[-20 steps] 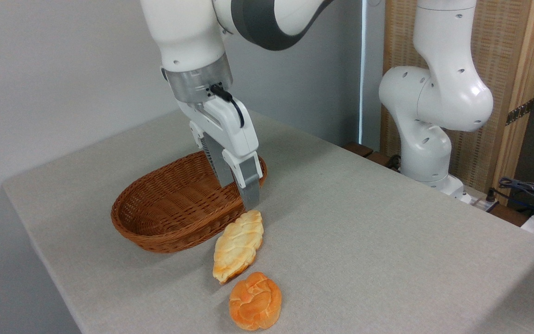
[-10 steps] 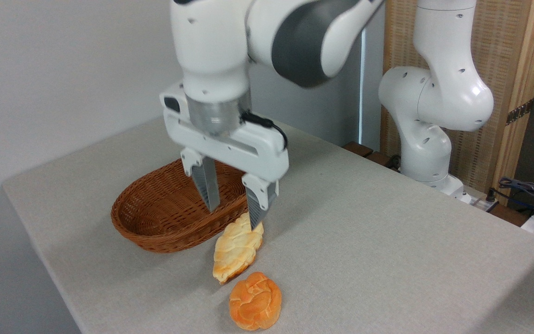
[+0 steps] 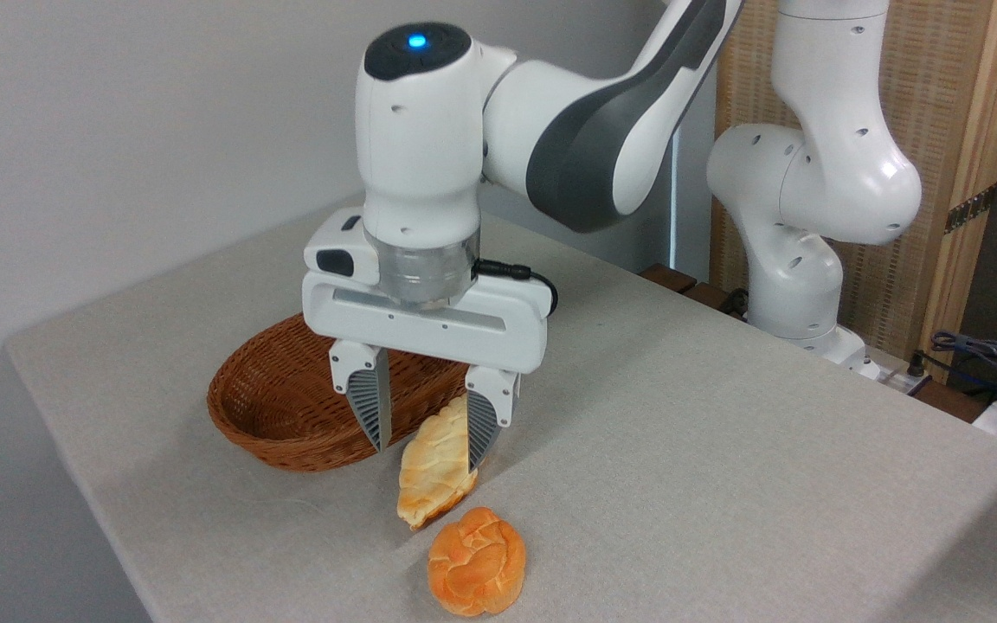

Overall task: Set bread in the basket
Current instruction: 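Close the gripper on the pale bread roll and lift it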

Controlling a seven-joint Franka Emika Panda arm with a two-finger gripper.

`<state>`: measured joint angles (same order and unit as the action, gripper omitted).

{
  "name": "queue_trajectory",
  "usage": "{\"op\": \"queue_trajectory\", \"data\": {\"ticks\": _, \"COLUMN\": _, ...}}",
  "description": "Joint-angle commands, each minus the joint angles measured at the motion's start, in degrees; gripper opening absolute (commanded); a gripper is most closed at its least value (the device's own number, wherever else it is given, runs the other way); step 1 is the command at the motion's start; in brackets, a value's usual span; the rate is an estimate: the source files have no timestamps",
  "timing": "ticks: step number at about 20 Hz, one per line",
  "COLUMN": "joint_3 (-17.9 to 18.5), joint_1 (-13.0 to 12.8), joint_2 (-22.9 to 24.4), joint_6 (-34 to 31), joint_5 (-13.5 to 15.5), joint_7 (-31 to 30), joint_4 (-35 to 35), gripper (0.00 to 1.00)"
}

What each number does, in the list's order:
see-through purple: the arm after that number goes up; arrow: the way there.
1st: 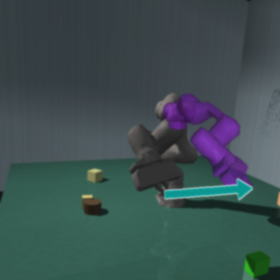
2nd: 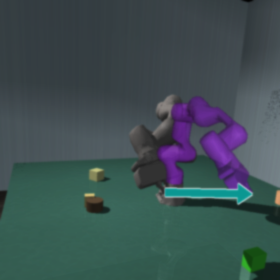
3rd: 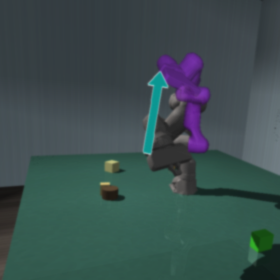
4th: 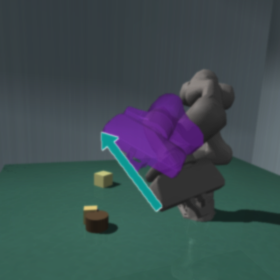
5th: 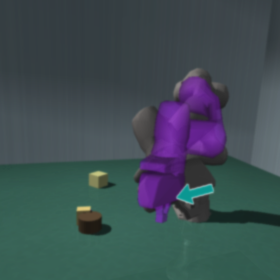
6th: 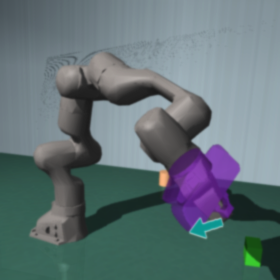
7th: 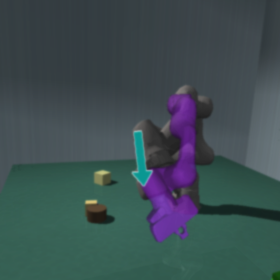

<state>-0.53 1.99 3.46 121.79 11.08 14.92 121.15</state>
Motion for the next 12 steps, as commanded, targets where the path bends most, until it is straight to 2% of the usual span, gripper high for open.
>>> {"op": "queue_trajectory", "data": {"ticks": 1, "joint_3": -0.09, "joint_1": -1.11, "joint_2": 0.14, "joint_6": 4.16, "joint_5": 0.87, "joint_7": -1.03, "joint_4": 3.38, "gripper": 1.0}}
{"op": "queue_trajectory", "data": {"ticks": 12, "joint_3": -2.01, "joint_1": -1.37, "joint_2": -1.27, "joint_6": 6.79, "joint_5": 0.35, "joint_7": -0.51, "joint_4": 5.14, "gripper": 1.0}}
